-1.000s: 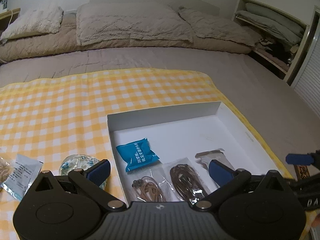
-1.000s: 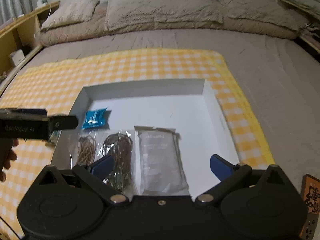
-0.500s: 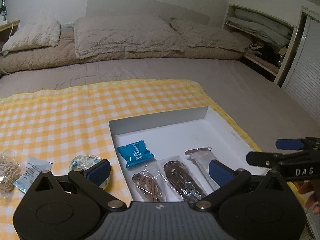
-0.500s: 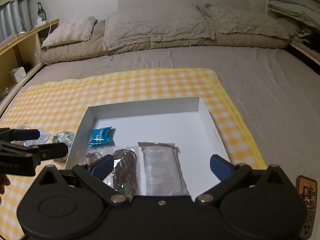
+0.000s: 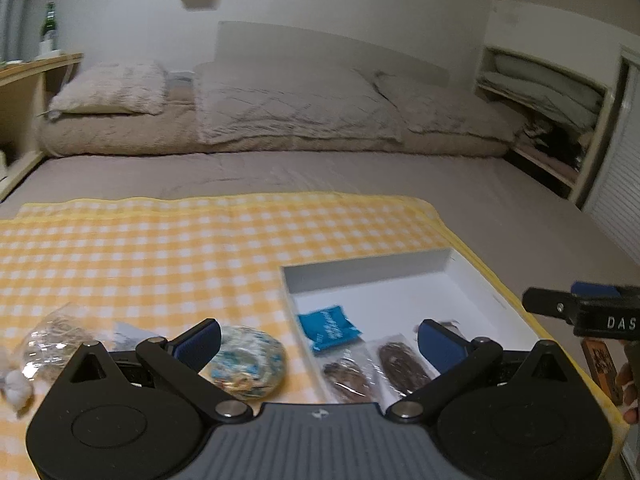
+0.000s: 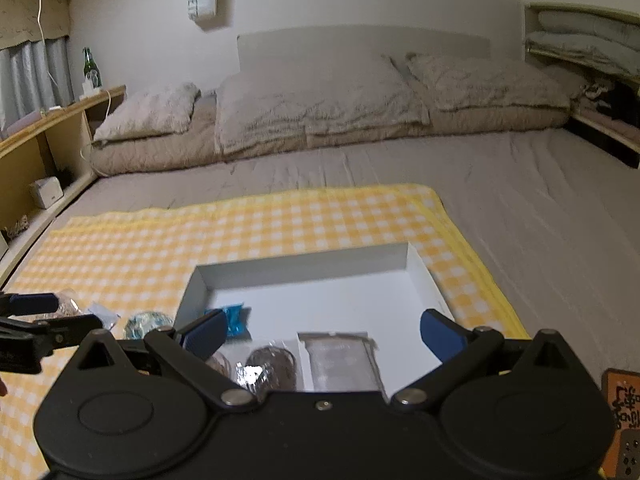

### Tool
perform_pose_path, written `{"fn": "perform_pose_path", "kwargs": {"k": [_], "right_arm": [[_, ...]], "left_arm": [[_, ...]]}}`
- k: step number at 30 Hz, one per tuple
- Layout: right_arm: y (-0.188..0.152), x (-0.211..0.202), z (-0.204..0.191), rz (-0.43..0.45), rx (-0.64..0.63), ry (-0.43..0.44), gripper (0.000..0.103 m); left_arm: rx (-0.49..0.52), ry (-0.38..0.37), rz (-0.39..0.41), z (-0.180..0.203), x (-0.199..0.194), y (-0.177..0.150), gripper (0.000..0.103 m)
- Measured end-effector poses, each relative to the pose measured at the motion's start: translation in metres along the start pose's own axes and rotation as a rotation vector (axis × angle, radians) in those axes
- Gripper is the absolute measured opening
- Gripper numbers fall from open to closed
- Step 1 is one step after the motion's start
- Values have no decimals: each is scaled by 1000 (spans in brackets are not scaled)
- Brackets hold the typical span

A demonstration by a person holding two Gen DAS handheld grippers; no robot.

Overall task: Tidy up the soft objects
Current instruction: 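Withdraw both tools from the tray toward the remaining items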

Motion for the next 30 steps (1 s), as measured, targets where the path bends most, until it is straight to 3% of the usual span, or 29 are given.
{"fn": "perform_pose_path", "kwargs": {"k": [17, 30], "right_arm": [[21, 31, -101, 13, -133, 99, 103], [25, 62, -192, -14, -290, 180, 103]], "left_arm": [[-178, 162, 109, -115, -45, 0, 103], [-261, 309, 100, -212, -49, -15, 103]]}}
Point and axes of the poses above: each gripper's, at about its wrist camera, not at the fingertips, and x roughly the way its jaws point, z to its right, y to its top, the point moved 6 cm from there along x, roughly the way its jaws point, and after that the axes turned 15 degrees about -z, right-handed, at the moved point
